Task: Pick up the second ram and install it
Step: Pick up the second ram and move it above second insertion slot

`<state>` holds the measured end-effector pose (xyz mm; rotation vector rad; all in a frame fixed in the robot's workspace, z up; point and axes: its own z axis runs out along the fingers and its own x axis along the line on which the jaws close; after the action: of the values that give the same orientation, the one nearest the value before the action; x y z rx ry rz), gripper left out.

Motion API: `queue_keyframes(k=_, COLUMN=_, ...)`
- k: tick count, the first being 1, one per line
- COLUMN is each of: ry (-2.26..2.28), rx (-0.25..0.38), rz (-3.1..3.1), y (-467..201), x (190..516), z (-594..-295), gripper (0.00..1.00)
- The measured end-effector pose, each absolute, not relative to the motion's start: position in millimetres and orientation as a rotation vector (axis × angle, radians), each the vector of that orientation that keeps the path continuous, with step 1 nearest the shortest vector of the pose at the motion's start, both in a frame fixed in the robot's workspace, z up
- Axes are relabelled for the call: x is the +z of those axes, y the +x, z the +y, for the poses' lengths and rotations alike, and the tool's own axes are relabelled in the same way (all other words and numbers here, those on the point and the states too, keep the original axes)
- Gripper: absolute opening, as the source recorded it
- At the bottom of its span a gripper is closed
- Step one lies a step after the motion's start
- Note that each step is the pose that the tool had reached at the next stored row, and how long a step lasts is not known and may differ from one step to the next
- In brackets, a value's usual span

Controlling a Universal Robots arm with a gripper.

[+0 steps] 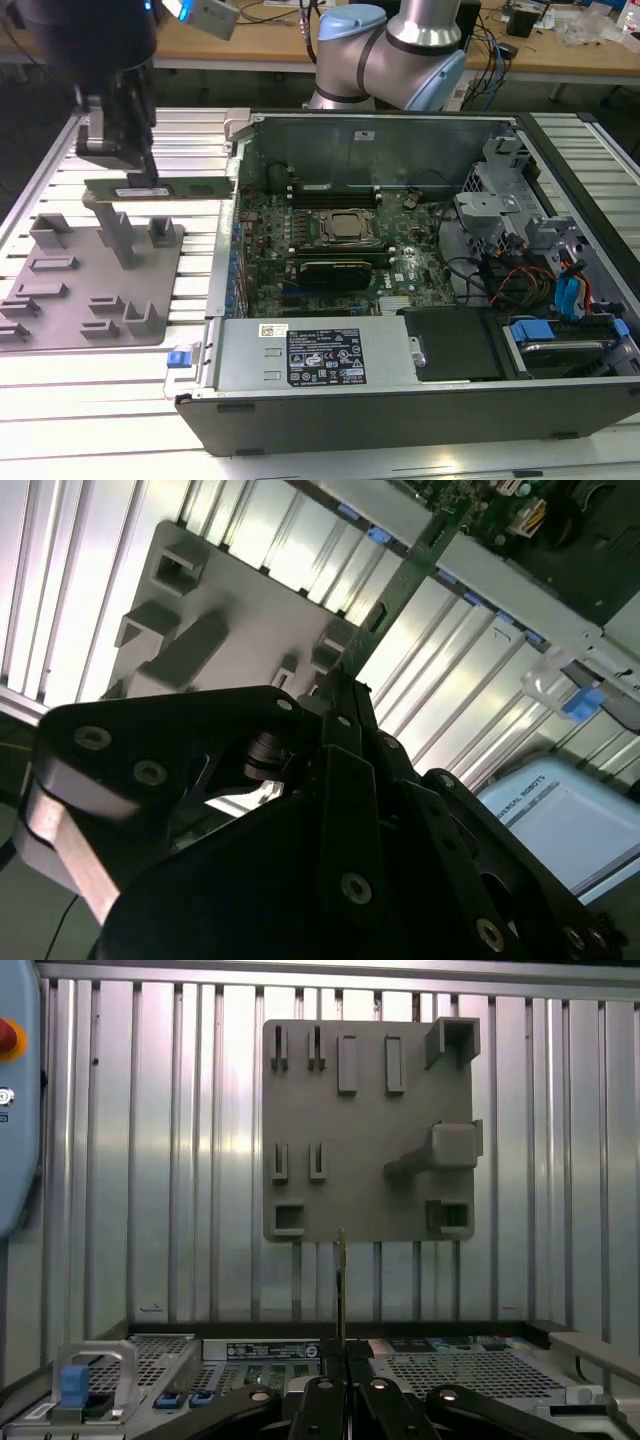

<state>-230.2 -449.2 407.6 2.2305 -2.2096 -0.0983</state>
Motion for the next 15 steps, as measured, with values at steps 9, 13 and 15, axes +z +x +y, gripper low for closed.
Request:
queue_keyframes(k=9, ry=2.231, rx=-0.099, rz=-2.209, y=-177, x=407, z=-449, gripper=0.09)
queue_keyframes(k=13, ry=2.230, rx=-0.099, rz=-2.209, y=-155, x=408, z=-449, gripper=0.09)
queue_keyframes(k=15, ry=2.230, rx=-0.099, rz=-2.209, y=-134, x=407, z=-449, gripper=0.09)
